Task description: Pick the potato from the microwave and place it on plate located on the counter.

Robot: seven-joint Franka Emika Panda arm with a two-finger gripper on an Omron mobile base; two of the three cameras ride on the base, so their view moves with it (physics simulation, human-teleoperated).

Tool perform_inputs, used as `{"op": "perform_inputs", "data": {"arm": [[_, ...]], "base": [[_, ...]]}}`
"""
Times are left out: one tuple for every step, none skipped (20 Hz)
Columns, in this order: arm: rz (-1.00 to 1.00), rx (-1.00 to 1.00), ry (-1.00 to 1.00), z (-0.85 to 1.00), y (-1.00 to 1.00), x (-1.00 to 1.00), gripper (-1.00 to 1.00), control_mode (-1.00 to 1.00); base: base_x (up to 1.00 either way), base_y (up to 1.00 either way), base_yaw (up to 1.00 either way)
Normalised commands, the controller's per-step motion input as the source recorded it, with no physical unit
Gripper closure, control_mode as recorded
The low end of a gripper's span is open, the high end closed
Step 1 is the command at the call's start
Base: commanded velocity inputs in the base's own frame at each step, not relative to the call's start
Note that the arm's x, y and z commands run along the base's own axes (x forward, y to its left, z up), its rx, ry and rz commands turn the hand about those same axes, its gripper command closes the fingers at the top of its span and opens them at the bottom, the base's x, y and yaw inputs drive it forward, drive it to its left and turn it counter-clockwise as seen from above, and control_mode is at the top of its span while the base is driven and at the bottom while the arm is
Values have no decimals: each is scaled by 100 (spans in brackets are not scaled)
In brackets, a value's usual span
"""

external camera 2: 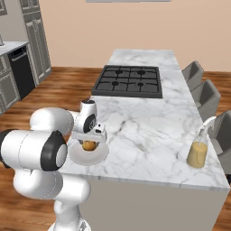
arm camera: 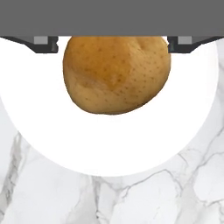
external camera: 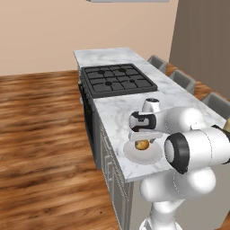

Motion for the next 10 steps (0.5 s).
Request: {"op": "perform_inputs", "data": {"arm": [[0,0,0,0,0,0,-100,-100],[0,0,0,0,0,0,-100,-100],[0,0,0,9,0,0,-100,-100],[-1,0,0,20,0,-5,-100,-100],[-1,0,0,21,0,-15,-100,-100],[-2,1,0,29,-1,-15,-100,-100],[-3,1,-1,45,0,-16,-100,-100],[-3,3,-1,49,0,-13,-100,-100],[-3,3,-2,68,0,-12,-100,-100],[-3,3,-3,63,0,-14,-100,-100]], "base": [[0,0,0],[0,0,0],[0,0,0],[0,0,0],[0,0,0],[0,0,0],[0,0,0],[0,0,0],[0,0,0],[0,0,0]]}}
